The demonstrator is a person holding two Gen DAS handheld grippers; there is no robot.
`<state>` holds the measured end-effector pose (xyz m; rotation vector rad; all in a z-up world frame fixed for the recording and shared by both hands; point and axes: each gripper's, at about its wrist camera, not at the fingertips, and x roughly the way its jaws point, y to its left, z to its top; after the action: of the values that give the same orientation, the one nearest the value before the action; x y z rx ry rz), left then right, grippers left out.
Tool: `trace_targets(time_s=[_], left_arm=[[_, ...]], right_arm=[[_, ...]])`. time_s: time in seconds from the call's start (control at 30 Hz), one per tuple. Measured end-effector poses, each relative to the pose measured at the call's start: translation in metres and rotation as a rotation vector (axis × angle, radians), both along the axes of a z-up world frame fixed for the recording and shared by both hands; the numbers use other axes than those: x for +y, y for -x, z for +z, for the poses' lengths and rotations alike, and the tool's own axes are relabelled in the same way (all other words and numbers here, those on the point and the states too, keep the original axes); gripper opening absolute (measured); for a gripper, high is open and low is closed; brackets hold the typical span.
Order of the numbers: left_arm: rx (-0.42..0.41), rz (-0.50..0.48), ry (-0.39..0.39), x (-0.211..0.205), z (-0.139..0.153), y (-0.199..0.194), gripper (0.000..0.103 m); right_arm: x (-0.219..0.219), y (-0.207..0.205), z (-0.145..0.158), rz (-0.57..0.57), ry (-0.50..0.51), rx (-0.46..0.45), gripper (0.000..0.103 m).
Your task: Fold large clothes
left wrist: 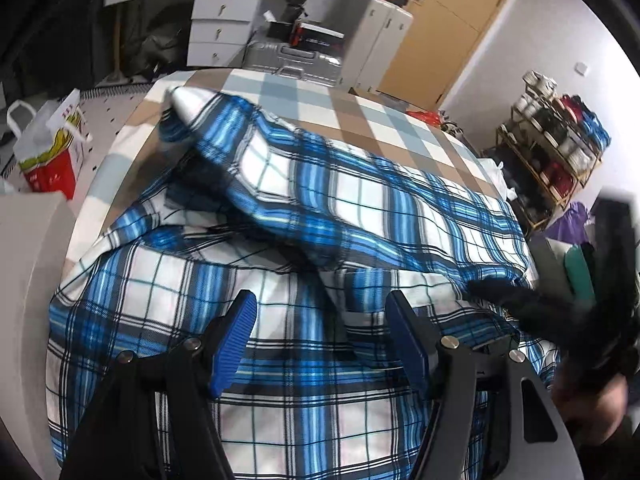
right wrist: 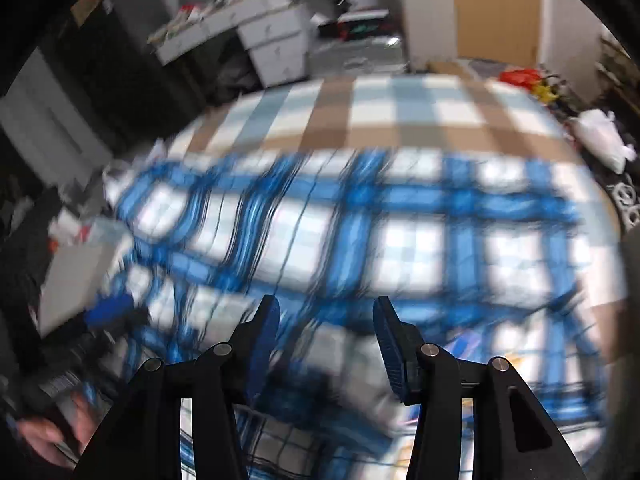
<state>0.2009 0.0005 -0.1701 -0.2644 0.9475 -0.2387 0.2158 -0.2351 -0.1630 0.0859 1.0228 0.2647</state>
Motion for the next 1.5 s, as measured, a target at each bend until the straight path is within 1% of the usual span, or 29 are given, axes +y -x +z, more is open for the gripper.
trace_targets(time_s=[0.07,0.1,0.13,0.17,0.2,0.27,0.33,0.37,0.43,0.47,0.5,0.53,0.57,0.6,0.63,0.73,0.87,0.93,1.0,1.03,1.1,1.2,1.27,1.33,1.37,1.4,1.43,1.47,1.5], left_arm=[[0.007,0.007,0.007,0.003,-0.001,0.002,0.062],[0.012,0.005,0.011,0.002,-0.002,0.003,0.062],[0.014,-0.005,0.021,0.001,-0.002,0.004,0.062],[0.013,-0.020,0.030,-0.001,0.000,0.003,0.062],[0.002,-0.047,0.030,-0.006,0.002,0.002,0.062],[-0.041,-0.069,-0.006,-0.018,0.008,0.002,0.062],[-0.086,-0.114,-0.036,-0.035,0.015,0.004,0.062],[-0.090,-0.128,-0.041,-0.038,0.015,0.003,0.062],[-0.090,-0.164,-0.060,-0.054,0.013,0.000,0.062],[-0.093,-0.179,-0.074,-0.059,0.011,-0.002,0.062],[-0.099,-0.193,-0.096,-0.065,0.007,-0.005,0.062],[-0.091,-0.210,-0.118,-0.072,0.001,-0.010,0.062],[-0.067,-0.220,-0.128,-0.074,-0.006,-0.018,0.062],[-0.047,-0.223,-0.136,-0.074,-0.010,-0.022,0.062],[-0.017,-0.225,-0.152,-0.077,-0.019,-0.027,0.062],[0.073,-0.211,-0.211,-0.078,-0.038,-0.038,0.061],[0.065,-0.214,-0.279,-0.082,-0.036,-0.030,0.062],[0.054,-0.224,-0.315,-0.083,-0.035,-0.022,0.062],[0.043,-0.230,-0.322,-0.080,-0.030,-0.014,0.062],[0.035,-0.233,-0.316,-0.077,-0.027,-0.011,0.062],[0.014,-0.235,-0.296,-0.068,-0.018,-0.005,0.062],[-0.055,-0.171,-0.255,-0.039,0.005,0.010,0.062],[-0.125,-0.065,-0.218,-0.007,0.025,0.020,0.062],[-0.176,0.087,-0.186,0.034,0.041,0.018,0.062],[-0.180,0.146,-0.181,0.050,0.044,0.012,0.067],[-0.171,0.210,-0.191,0.067,0.047,0.003,0.072],[-0.156,0.263,-0.221,0.082,0.051,-0.008,0.072],[-0.139,0.278,-0.266,0.086,0.051,-0.018,0.072],[-0.117,0.280,-0.340,0.088,0.052,-0.031,0.072]], right_arm=[[0.015,0.002,-0.028,0.002,0.100,0.027,0.040],[0.017,0.004,-0.038,0.003,0.134,0.038,0.034],[0.019,0.005,-0.043,0.005,0.158,0.037,0.034],[0.020,0.012,-0.043,0.013,0.179,-0.016,0.032],[0.018,0.019,-0.044,0.016,0.197,-0.022,0.032],[0.012,0.028,-0.045,0.008,0.137,-0.026,0.036],[-0.001,0.034,-0.039,-0.007,0.007,-0.029,0.035],[-0.010,0.035,-0.031,-0.032,-0.034,-0.045,0.035],[-0.031,0.041,-0.016,-0.102,-0.095,-0.128,0.035],[-0.038,0.043,-0.009,-0.126,-0.115,-0.163,0.041],[-0.049,0.046,-0.003,-0.164,-0.135,-0.210,0.052],[-0.056,0.047,-0.001,-0.194,-0.138,-0.236,0.058],[-0.065,0.048,0.002,-0.242,-0.136,-0.271,0.067],[-0.072,0.051,0.003,-0.289,-0.135,-0.295,0.071],[-0.081,0.049,0.001,-0.324,-0.136,-0.296,0.071],[-0.089,0.041,-0.003,-0.325,-0.117,-0.252,0.071],[-0.082,0.026,-0.017,-0.294,-0.034,-0.164,0.071],[-0.080,0.023,-0.024,-0.288,-0.024,-0.121,0.071],[-0.080,0.018,-0.034,-0.288,-0.022,-0.063,0.071],[-0.079,0.016,-0.043,-0.282,-0.014,-0.004,0.071],[-0.077,0.021,-0.041,-0.262,0.026,-0.040,0.071],[-0.075,0.027,-0.042,-0.249,0.028,-0.033,0.071],[-0.079,0.034,-0.038,-0.257,-0.014,-0.042,0.071],[-0.081,0.042,-0.033,-0.267,-0.033,-0.063,0.071],[-0.081,0.046,-0.031,-0.267,-0.037,-0.070,0.071],[-0.080,0.049,-0.029,-0.264,-0.041,-0.075,0.071],[-0.079,0.051,-0.028,-0.261,-0.045,-0.082,0.071],[-0.078,0.053,-0.028,-0.258,-0.046,-0.083,0.071],[-0.075,0.055,-0.023,-0.255,-0.046,-0.081,0.072]])
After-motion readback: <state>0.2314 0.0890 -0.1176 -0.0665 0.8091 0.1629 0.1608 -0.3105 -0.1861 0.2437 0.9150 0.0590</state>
